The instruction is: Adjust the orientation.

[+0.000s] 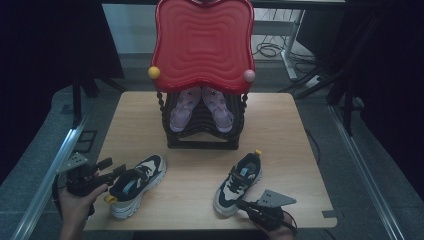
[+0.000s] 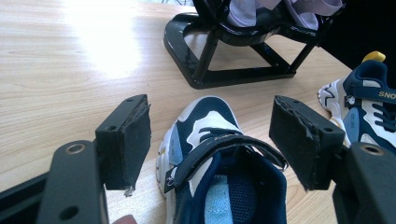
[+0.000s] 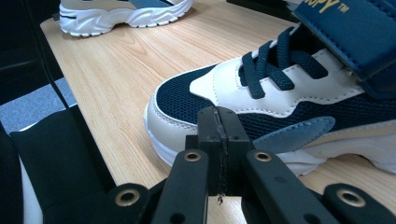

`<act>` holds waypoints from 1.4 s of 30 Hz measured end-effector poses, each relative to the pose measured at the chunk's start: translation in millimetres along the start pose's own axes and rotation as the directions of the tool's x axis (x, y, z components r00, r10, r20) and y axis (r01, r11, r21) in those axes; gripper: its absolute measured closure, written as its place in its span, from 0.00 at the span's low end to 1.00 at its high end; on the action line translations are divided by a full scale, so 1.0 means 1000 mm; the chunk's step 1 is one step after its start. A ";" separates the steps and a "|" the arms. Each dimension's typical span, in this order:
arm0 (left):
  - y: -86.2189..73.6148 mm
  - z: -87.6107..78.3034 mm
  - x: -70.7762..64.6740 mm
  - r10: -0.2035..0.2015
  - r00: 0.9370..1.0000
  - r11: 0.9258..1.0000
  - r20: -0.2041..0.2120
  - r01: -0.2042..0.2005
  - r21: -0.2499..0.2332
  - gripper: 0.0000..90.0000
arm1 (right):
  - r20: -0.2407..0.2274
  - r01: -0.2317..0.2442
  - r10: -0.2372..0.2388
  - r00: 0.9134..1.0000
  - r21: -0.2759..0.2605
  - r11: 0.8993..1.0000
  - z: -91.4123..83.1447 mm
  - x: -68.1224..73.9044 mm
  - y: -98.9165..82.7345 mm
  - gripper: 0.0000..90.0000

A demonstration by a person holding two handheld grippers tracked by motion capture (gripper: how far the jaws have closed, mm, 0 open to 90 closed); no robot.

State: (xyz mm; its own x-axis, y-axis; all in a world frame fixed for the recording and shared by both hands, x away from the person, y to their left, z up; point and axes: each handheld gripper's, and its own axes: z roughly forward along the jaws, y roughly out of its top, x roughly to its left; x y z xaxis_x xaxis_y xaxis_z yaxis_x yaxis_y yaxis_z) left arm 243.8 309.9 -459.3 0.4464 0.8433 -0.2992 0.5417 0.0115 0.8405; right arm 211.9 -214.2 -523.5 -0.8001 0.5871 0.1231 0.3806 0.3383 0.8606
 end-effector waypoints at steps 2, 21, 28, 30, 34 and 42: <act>0.000 0.000 0.000 -0.001 1.000 1.000 -0.001 0.001 0.001 0.33 | 0.002 -0.002 0.002 1.000 -0.001 1.000 0.002 0.001 0.001 0.99; -0.002 0.002 0.001 -0.004 1.000 1.000 -0.005 0.004 0.006 0.33 | 0.033 0.020 -0.021 0.999 0.025 0.999 0.034 0.008 0.019 1.00; -0.002 0.001 0.001 -0.004 1.000 1.000 -0.011 0.004 0.001 0.33 | 0.068 0.016 -0.019 0.998 0.037 0.999 0.049 0.009 0.029 1.00; -0.002 0.001 0.001 -0.006 1.000 1.000 -0.011 0.006 -0.001 0.33 | 0.077 0.015 -0.018 0.997 0.038 0.999 0.053 0.009 0.032 1.00; -0.003 0.001 0.002 -0.005 1.000 1.000 -0.011 0.005 0.005 0.33 | 0.093 0.000 -0.004 0.996 0.043 0.999 0.061 0.008 0.037 1.00; -0.003 0.002 0.001 -0.006 1.000 1.000 -0.009 0.007 0.009 0.33 | 0.123 -0.012 0.006 0.992 0.048 0.999 0.073 0.008 0.043 1.00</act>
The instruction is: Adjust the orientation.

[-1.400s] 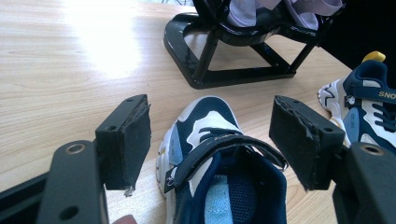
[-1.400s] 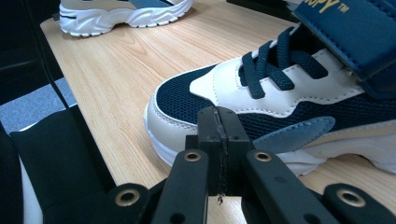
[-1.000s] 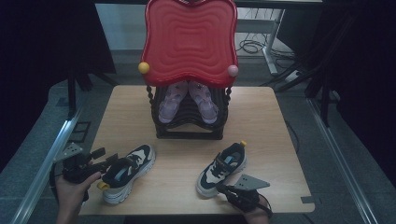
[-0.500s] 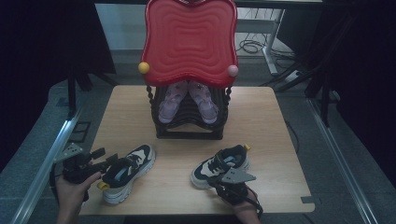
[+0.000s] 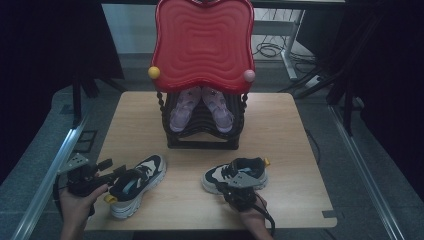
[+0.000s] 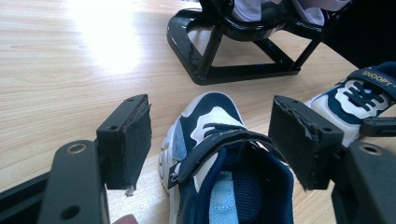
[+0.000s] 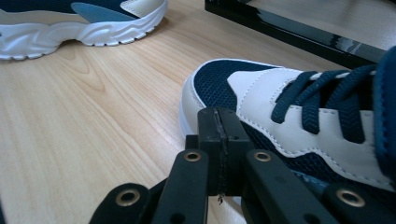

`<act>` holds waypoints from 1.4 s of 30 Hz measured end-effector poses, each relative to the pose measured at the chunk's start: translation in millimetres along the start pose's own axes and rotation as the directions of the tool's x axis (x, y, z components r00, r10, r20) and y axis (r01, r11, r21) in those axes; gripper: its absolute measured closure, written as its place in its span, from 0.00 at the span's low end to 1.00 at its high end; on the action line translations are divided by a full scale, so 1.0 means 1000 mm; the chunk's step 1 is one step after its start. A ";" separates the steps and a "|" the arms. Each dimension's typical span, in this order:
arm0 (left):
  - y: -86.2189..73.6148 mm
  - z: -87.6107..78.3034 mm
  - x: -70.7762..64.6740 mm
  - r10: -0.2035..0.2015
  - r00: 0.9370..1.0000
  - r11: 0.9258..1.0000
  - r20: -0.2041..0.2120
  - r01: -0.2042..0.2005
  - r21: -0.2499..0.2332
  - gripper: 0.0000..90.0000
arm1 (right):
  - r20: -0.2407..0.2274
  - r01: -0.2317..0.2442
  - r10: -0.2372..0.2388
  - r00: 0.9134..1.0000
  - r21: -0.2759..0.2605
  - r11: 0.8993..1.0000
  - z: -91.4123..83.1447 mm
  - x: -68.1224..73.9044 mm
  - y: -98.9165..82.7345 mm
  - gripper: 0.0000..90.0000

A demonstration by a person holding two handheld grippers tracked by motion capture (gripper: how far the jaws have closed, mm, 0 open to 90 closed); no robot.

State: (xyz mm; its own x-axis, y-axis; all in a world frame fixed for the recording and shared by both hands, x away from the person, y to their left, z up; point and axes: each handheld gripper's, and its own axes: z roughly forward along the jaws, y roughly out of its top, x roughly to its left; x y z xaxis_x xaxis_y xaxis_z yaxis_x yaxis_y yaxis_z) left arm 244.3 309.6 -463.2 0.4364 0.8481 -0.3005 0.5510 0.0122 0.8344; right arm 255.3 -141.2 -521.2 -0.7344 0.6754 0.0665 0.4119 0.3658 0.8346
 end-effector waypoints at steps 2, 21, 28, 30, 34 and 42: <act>0.000 0.000 0.000 0.000 1.000 1.000 0.002 0.000 0.001 0.33 | 0.006 0.000 0.000 1.000 0.003 1.000 0.003 0.000 0.001 1.00; -0.001 0.002 0.001 0.000 1.000 1.000 0.008 0.000 0.005 0.33 | 0.062 -0.008 0.008 0.998 0.006 1.000 0.024 0.004 0.011 1.00; 0.000 0.001 0.001 -0.002 1.000 1.000 0.005 0.001 0.006 0.33 | 0.052 -0.006 0.007 0.999 -0.009 1.000 0.021 0.005 0.012 1.00; 0.000 0.001 0.001 -0.001 1.000 1.000 0.006 0.001 0.005 0.33 | 0.017 -0.025 0.026 1.000 -0.035 0.999 0.015 0.004 0.014 1.00; 0.000 0.000 0.002 0.000 1.000 1.000 0.009 0.000 0.003 0.33 | -0.012 -0.040 0.039 0.999 -0.082 0.996 -0.003 0.004 0.022 1.00; -0.001 0.003 0.001 -0.002 1.000 1.000 0.009 0.002 0.008 0.33 | 0.005 -0.044 0.046 0.999 -0.181 0.983 -0.040 -0.012 0.038 1.00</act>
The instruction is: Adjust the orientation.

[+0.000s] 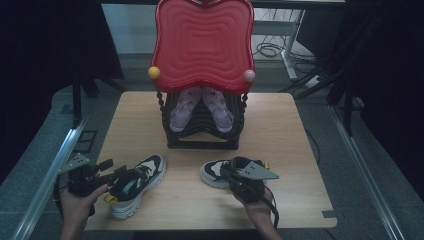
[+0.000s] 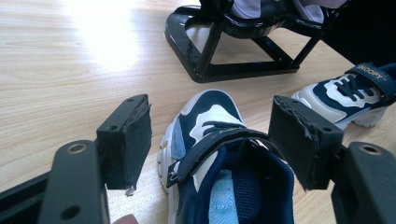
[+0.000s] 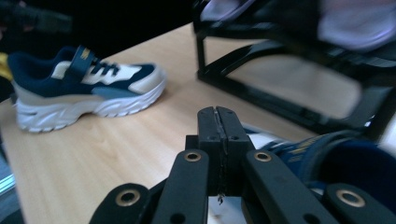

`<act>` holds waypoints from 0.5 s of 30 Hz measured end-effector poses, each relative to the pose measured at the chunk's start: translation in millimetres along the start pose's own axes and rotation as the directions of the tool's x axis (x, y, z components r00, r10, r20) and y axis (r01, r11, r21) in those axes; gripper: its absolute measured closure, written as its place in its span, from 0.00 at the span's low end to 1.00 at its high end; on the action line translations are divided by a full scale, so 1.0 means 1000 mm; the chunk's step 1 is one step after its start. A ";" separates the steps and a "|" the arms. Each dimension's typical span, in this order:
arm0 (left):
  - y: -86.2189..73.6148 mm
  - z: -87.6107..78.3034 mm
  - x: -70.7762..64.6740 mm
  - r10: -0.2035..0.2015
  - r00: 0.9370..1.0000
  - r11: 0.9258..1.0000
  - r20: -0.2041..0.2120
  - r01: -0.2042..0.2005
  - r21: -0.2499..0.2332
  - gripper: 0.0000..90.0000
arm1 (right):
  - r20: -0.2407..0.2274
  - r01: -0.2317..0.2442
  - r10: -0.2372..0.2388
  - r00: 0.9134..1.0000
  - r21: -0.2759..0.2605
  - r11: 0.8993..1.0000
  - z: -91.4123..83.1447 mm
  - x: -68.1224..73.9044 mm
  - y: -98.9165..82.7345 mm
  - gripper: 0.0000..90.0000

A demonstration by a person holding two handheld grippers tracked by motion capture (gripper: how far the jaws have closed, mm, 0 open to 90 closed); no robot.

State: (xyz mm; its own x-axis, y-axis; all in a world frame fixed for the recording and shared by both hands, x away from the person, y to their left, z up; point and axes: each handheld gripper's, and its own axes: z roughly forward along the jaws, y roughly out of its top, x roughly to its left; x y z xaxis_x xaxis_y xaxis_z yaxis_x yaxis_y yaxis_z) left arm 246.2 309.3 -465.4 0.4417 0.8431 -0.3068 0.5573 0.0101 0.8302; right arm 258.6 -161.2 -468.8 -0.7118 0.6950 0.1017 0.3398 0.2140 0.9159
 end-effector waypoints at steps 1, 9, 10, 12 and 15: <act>0.000 0.001 0.000 -0.002 1.000 1.000 0.002 0.002 0.002 0.34 | 0.005 -0.003 0.003 1.000 -0.009 1.000 -0.003 -0.005 0.003 1.00; -0.001 0.006 -0.003 0.008 1.000 1.000 0.010 -0.008 0.016 0.34 | 0.064 -0.051 0.055 0.996 -0.064 0.997 -0.024 -0.052 0.024 1.00; -0.001 0.006 -0.003 0.008 1.000 1.000 0.010 -0.009 0.018 0.34 | 0.079 -0.046 0.051 0.996 -0.063 0.997 -0.024 -0.059 0.025 1.00; -0.001 0.006 -0.003 0.007 1.000 1.000 0.009 -0.007 0.018 0.34 | 0.106 -0.049 0.055 0.993 -0.063 0.997 -0.024 -0.070 0.026 1.00; -0.001 0.005 -0.002 0.000 1.000 1.000 0.006 0.000 0.018 0.34 | 0.122 -0.051 0.059 0.991 -0.064 0.997 -0.026 -0.082 0.027 1.00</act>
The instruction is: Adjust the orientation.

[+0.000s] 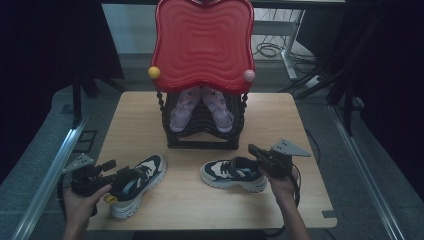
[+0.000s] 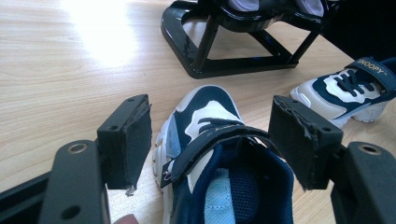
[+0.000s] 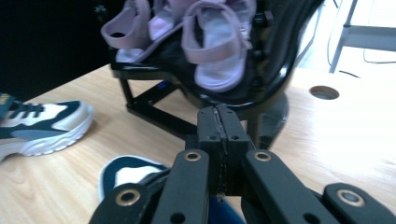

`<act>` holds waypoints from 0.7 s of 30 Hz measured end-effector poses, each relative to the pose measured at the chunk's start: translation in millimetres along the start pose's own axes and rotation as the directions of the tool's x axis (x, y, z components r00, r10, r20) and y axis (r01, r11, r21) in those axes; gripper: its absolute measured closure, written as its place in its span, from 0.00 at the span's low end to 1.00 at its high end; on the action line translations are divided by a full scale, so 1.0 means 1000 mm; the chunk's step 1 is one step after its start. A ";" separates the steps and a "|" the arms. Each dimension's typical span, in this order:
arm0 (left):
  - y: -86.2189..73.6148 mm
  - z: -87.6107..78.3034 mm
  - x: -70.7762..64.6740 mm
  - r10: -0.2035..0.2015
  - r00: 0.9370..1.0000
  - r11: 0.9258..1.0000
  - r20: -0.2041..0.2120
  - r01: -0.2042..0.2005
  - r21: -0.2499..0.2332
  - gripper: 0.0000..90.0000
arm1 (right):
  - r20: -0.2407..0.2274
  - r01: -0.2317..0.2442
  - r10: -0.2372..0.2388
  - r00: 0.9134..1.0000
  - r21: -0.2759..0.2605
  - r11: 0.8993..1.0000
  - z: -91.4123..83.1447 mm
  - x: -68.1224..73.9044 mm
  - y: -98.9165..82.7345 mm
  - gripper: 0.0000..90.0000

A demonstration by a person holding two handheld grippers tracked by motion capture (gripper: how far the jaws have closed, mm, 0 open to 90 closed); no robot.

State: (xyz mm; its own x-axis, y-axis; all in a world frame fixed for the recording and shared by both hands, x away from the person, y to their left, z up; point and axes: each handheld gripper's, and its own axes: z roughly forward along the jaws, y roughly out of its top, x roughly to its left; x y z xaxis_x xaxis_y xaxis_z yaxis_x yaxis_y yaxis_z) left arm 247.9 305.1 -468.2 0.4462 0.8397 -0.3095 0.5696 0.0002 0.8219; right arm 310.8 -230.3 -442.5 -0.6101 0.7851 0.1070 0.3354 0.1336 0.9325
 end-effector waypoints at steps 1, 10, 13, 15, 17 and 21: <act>0.000 0.000 0.000 0.000 1.000 1.000 0.000 0.000 -0.002 0.34 | 0.003 -0.003 0.003 1.000 0.001 1.000 0.000 -0.004 0.001 1.00; 0.000 -0.002 0.001 0.003 1.000 1.000 0.003 -0.003 -0.004 0.34 | 0.043 -0.060 0.059 0.997 0.029 0.998 -0.004 -0.038 -0.011 1.00; -0.001 0.000 0.001 -0.003 1.000 1.000 0.009 0.003 0.004 0.34 | 0.058 -0.086 0.083 0.995 0.054 0.995 -0.002 -0.046 -0.020 0.99; -0.001 0.001 -0.001 -0.001 1.000 1.000 0.014 0.001 0.003 0.34 | 0.064 -0.099 0.095 0.993 0.065 0.993 -0.003 -0.050 -0.026 0.99; -0.001 0.000 -0.002 0.005 1.000 1.000 0.015 -0.005 0.003 0.34 | 0.074 -0.103 0.098 0.992 0.076 0.992 -0.005 -0.054 -0.030 0.99; -0.001 0.000 -0.002 0.009 1.000 1.000 0.014 -0.009 0.002 0.34 | 0.079 -0.098 0.092 0.993 0.081 0.992 -0.008 -0.059 -0.037 0.99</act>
State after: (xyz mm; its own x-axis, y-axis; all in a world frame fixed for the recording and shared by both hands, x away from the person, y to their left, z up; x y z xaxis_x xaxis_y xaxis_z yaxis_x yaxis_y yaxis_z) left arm 246.9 303.5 -468.1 0.4615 0.8318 -0.3086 0.5666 -0.0087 0.8239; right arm 328.6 -286.3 -481.0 -0.5182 0.8393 0.1643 0.4509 0.1048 0.8864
